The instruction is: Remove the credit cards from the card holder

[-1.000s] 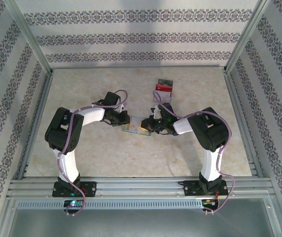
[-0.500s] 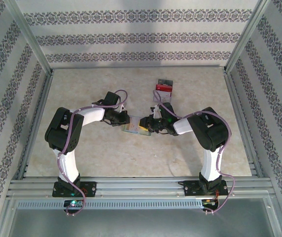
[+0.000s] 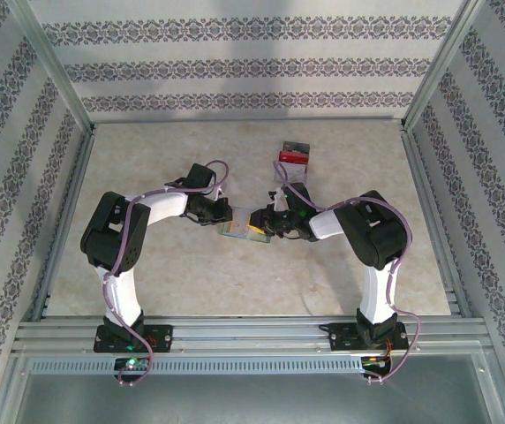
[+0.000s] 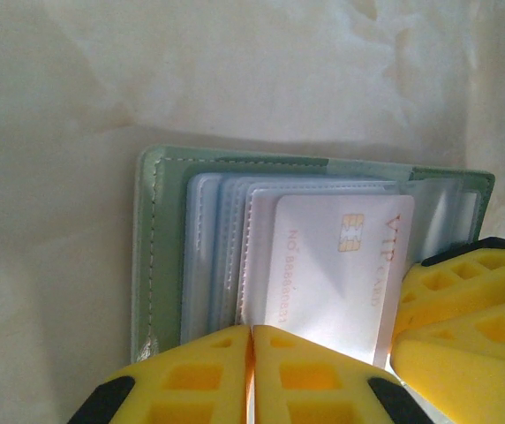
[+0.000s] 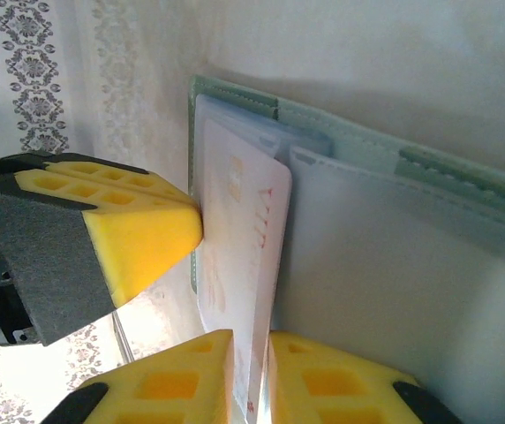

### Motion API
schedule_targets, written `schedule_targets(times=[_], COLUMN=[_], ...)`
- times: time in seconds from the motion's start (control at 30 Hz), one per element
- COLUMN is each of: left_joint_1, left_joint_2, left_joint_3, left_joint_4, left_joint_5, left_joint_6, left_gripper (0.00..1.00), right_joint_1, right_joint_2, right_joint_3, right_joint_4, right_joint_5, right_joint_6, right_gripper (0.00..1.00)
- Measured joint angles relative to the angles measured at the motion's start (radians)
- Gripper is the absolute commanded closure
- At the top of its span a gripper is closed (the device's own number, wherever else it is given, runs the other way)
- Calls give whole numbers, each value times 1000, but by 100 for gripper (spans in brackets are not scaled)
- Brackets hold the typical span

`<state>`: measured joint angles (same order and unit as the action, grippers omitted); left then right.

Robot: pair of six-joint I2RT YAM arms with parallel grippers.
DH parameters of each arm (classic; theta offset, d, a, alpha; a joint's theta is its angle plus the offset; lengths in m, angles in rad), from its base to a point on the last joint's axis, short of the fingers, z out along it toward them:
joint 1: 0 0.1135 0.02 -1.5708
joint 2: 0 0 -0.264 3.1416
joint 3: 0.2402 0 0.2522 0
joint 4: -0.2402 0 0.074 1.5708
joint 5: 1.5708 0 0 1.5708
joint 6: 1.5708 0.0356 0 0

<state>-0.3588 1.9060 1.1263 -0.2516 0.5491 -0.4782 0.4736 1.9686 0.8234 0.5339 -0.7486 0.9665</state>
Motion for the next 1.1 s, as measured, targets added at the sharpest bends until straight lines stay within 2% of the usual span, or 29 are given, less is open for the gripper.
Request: schedule_targets(times=[0.27,0.53,0.9,1.1], left_joint_1=[0,0,1,18], left_joint_2=[1,1,-5,-88], left_joint_3=[0,0,43,90], left_joint_4=[0,0,-34,-51], left_joint_5=[0,1,15,27], left_joint_6=[0,0,3,33], left_gripper=[89,88,70,55], right_joint_1=[0,-14,-55,-93], right_joint_2=[2,-50,-140,-207], right_joint_3=[-1,-59,-135,-148], right_joint_4=[-10,-10,-44,-72], right_joint_5=[17,53,67,54], right_joint_6=[0,-5,-42,-83], right_gripper=[99,100,100,100])
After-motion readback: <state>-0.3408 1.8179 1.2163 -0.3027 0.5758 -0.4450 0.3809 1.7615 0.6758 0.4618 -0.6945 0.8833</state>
